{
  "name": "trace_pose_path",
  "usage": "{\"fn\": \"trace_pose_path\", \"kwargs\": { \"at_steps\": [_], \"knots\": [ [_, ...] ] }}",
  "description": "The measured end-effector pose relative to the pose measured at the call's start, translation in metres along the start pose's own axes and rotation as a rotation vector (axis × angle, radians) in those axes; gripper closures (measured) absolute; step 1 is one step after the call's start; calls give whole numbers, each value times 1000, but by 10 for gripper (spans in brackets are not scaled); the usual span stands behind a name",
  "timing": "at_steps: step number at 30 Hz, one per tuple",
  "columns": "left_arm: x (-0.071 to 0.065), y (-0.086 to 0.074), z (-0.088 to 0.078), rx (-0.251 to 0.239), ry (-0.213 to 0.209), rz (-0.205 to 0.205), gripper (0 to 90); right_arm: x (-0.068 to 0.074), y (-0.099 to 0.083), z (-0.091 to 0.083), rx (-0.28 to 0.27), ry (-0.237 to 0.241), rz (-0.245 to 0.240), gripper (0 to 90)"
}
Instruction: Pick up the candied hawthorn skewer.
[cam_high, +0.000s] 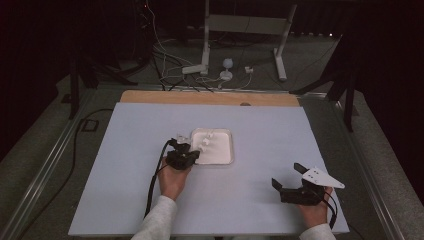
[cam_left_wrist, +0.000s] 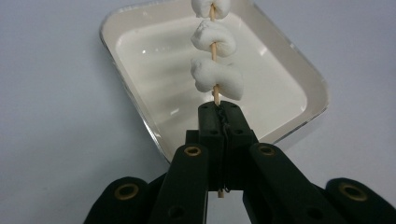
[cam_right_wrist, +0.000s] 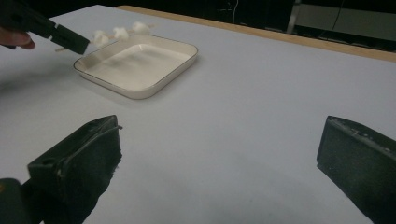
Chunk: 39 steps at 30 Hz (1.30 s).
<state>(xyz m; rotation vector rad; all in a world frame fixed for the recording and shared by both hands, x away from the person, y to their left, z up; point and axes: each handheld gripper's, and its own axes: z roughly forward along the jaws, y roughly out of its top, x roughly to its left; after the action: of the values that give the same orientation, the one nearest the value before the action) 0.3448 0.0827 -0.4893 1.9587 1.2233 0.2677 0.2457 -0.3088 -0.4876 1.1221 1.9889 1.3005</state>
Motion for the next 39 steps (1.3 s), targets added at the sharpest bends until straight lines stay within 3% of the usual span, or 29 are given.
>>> {"fn": "trace_pose_path", "kwargs": {
  "at_steps": [7,11,19,22,28,30,32,35,39],
  "knots": [
    [2,-5,-18,-70,-44,1,900,2,1,2,2,2,3,0],
    [4,-8,-29,-101,-59,13,900,0,4,-1,-12,25,35,0],
    [11,-15,-45,-140,-82,-3,900,-3,27,-7,-57,55,55,0],
    [14,-17,-49,-166,-94,23,900,-1,42,-4,-59,75,23,0],
    [15,-17,-52,-191,-109,23,900,3,61,4,-86,107,1,0],
    [14,-17,-54,-199,-120,31,900,4,69,9,-81,123,21,0],
    [14,-16,-57,-207,-128,35,900,5,81,17,-60,147,71,0],
    [14,-15,-59,-218,-137,36,900,7,91,25,-35,164,91,0],
    [15,-15,-60,-221,-140,43,900,13,101,34,-23,171,61,0]
  ]
}}
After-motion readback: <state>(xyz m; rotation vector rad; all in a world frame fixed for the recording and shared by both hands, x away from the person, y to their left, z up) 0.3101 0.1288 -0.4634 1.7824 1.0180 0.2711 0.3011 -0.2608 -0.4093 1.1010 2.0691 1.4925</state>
